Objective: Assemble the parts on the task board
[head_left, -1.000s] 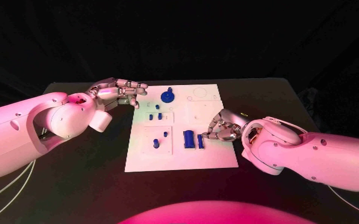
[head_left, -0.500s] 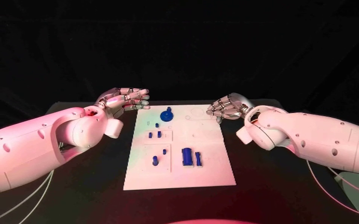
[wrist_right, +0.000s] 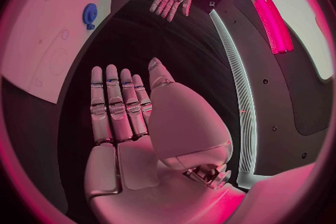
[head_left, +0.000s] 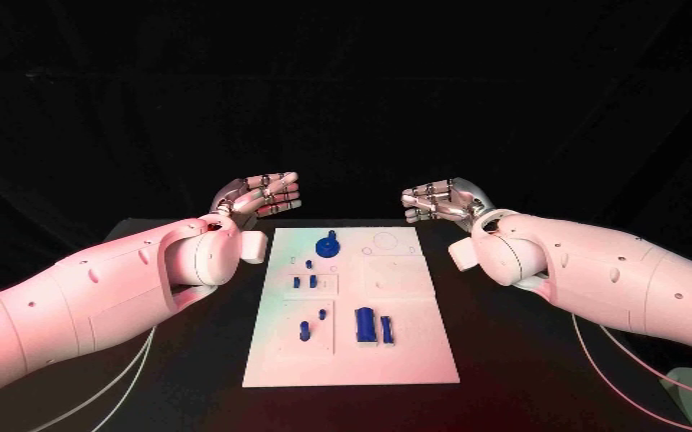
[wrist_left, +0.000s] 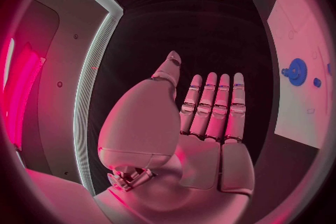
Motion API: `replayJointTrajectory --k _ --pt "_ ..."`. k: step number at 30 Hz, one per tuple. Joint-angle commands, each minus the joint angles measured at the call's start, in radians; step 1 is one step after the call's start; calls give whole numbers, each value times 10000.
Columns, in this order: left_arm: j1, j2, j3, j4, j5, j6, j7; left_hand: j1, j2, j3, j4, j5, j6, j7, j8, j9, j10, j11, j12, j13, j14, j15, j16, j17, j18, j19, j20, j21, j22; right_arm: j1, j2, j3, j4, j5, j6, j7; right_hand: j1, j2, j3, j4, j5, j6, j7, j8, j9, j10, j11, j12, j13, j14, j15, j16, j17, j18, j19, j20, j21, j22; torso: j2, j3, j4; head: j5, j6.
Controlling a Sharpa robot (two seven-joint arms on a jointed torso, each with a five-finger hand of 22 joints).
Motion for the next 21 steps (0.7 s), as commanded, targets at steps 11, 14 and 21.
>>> replayJointTrajectory --k 11,14,21 --pt "-222 -104 44 712 -271 -1240 466 -7157 791 -496 -834 -519 -4791 -801 -765 -658 -4944 -1044 -1096 -633 -4424 -928 -1352 -709 -708 -4087 -1516 -843 -1394 -272 -177 259 929 697 -1156 666 -7671 -341 702 -1403 -1064 -5000 -970 -641 -1051 -5344 -836 -860 -1243 -5491 -1357 -714 -1451 -706 -4500 -1330 -666 -2830 235 150 106 118 575" --pt "-378 -207 77 1271 -490 -2123 791 -7989 791 -496 -834 -519 -5351 -1554 -765 -658 -5516 -1163 -1096 -633 -4945 -1036 -1352 -709 -813 -4572 -1690 -843 -1394 -473 -323 451 1633 1176 -2039 1117 -8541 -341 702 -1403 -1189 -5574 -1086 -641 -1155 -5970 -1612 -860 -1243 -6125 -1357 -714 -1451 -784 -5009 -1488 -666 -3120 325 205 146 159 789" --pt "-691 -413 143 2387 -928 -3886 1440 -9426 791 -496 -834 -519 -6323 -1554 -765 -658 -6505 -1998 -1096 -633 -5844 -1790 -1352 -709 -924 -5404 -1995 -843 -1394 -888 -623 846 3081 2160 -3854 2044 -10040 -341 702 -1403 -2048 -6561 -1887 -641 -1871 -7047 -1612 -860 -1243 -7217 -1357 -714 -1451 -1698 -5888 -1759 -666 -3621 365 230 164 177 885"
